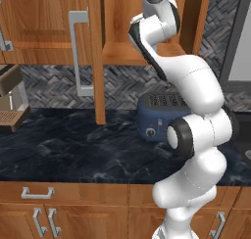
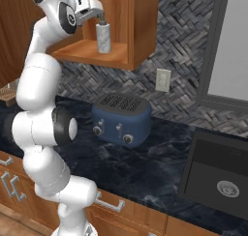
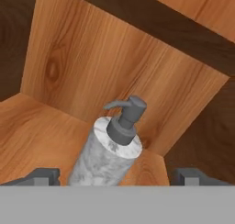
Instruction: Pick up the bar soap and soap dispenser from the sink, and place them back in the cabinet, and close the cabinet door.
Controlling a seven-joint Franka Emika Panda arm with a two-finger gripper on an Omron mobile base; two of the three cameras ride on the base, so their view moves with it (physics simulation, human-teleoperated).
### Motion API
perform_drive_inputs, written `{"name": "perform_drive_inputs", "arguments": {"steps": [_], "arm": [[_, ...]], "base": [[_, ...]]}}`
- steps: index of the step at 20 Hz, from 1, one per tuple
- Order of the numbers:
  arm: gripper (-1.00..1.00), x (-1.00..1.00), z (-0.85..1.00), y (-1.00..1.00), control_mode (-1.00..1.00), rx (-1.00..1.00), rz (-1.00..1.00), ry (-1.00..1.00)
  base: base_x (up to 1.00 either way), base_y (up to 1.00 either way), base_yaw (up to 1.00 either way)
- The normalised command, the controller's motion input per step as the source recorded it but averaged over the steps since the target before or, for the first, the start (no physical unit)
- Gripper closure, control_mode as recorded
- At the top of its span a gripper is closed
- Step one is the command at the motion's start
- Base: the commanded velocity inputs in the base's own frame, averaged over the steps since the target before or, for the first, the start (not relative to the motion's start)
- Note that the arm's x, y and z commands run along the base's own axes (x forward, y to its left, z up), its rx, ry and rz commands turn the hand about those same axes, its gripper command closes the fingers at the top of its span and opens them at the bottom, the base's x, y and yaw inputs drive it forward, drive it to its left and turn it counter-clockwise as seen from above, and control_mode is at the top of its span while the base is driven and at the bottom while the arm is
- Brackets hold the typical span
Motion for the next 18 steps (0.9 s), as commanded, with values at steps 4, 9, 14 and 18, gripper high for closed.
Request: {"name": "perform_drive_inputs", "arguments": {"steps": [4,9,14,18], "arm": [[-1.00,-1.00,0.00,-0.06,-1.00,0.00,-0.08,-0.10],[-1.00,-1.00,0.11,-0.32,-1.00,0.00,-0.15,0.00],[-1.00,-1.00,0.06,-0.49,-1.00,0.02,-0.16,0.06],[-1.00,-1.00,0.01,-0.56,-1.00,0.11,-0.23,0.08]], "base": [[0.00,0.00,0.00],[0.00,0.00,0.00],[0.00,0.00,0.00],[0.00,0.00,0.00]]}}
